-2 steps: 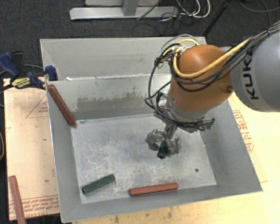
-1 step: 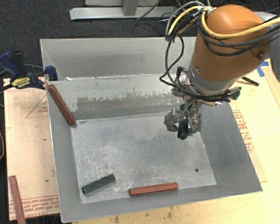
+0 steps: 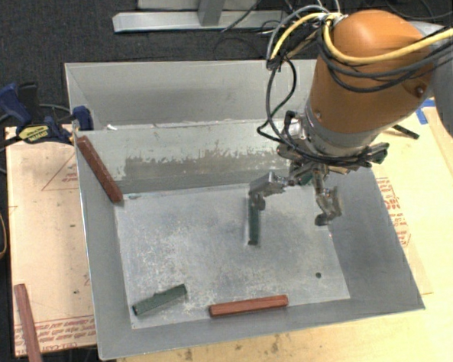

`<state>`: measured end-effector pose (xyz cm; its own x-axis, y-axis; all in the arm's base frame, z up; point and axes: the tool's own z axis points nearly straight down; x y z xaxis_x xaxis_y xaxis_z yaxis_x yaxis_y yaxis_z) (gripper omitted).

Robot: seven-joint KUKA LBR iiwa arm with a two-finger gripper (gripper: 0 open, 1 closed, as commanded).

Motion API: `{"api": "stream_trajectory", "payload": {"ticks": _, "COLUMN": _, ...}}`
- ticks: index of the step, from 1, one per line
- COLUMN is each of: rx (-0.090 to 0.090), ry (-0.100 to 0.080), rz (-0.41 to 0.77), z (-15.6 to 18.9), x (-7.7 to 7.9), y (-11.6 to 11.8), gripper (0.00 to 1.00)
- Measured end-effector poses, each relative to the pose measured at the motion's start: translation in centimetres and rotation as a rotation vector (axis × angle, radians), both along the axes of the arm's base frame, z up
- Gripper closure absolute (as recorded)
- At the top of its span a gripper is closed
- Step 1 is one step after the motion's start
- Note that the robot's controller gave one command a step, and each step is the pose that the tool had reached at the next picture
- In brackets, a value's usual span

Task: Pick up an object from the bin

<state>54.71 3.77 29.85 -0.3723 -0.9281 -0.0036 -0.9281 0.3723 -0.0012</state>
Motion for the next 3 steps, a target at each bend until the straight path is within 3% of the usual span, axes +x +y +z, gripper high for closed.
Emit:
{"api": "stream_trajectory", "payload": {"ticks": 1, "rx": -0.001, "ry": 0.007, "rz": -0.242, "z": -14.1, "x": 5.5, "y": 0.9, "gripper": 0.00}}
{"api": "stream_trajectory", "payload": {"ticks": 2, "rx": 0.000, "ry": 0.003, "rz": -0.231, "z": -23.3, "x": 10.1, "y": -1.8, "gripper": 0.00}}
{"api": "stream_trajectory", "payload": {"ticks": 3, "rx": 0.001, "ry": -0.001, "rz": -0.230, "z": -22.7, "x": 10.2, "y": -1.7, "gripper": 1.00}}
